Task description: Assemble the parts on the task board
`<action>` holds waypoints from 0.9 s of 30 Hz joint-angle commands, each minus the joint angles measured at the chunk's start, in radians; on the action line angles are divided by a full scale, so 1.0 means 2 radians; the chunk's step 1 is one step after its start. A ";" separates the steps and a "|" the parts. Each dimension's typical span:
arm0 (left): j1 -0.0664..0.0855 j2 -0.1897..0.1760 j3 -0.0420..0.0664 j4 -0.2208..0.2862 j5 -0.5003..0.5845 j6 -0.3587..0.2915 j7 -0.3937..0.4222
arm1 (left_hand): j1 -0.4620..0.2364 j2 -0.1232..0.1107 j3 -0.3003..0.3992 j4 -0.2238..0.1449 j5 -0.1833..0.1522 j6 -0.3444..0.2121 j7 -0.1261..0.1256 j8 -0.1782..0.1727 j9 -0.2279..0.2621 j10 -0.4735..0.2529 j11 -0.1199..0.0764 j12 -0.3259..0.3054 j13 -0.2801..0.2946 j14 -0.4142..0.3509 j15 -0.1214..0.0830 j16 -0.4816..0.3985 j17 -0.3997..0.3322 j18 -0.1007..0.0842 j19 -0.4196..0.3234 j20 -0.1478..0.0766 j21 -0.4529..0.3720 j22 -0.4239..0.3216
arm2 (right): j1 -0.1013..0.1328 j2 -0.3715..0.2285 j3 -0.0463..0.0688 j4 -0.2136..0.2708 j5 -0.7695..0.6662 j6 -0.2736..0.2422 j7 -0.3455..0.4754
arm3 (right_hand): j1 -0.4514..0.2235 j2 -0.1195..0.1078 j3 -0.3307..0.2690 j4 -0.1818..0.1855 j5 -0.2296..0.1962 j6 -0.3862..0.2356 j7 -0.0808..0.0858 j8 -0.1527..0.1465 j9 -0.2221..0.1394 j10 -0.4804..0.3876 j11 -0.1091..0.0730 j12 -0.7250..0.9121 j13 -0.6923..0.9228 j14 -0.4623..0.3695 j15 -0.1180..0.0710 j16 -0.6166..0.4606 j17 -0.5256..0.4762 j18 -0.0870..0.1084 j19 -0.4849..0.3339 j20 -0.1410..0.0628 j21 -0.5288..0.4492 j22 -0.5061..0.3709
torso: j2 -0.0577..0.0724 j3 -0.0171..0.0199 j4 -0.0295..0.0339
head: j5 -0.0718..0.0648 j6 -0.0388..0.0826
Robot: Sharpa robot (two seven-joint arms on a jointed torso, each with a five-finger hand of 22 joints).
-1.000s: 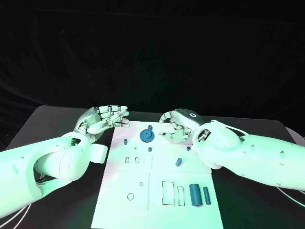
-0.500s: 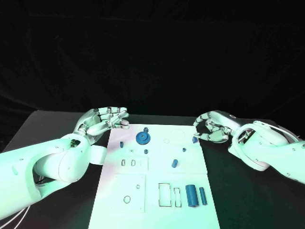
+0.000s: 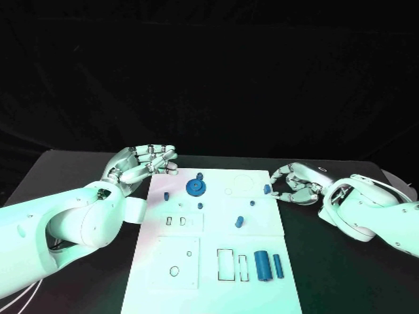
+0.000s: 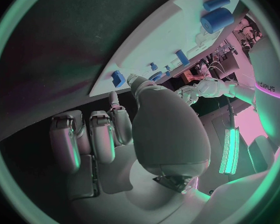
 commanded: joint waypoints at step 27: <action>0.001 -0.001 0.000 -0.001 -0.002 0.012 0.000 | 0.005 0.000 0.003 0.001 -0.002 -0.004 0.005 -0.002 -0.001 -0.004 0.000 -0.003 0.000 -0.004 -0.001 0.002 0.001 0.004 -0.006 -0.001 0.004 0.002 | -0.006 0.033 0.000 -0.032 -0.007 0.006 -0.004 | 0.027 0.013 0.018 -0.013 0.003 0.013 0.000 -0.006 -0.001 0.003 -0.002 0.002 0.042 0.050 -0.002 0.003 0.124 -0.003 0.052 -0.001 0.002 0.131 | -0.001 0.0000 0.0009 | 0.004 -0.010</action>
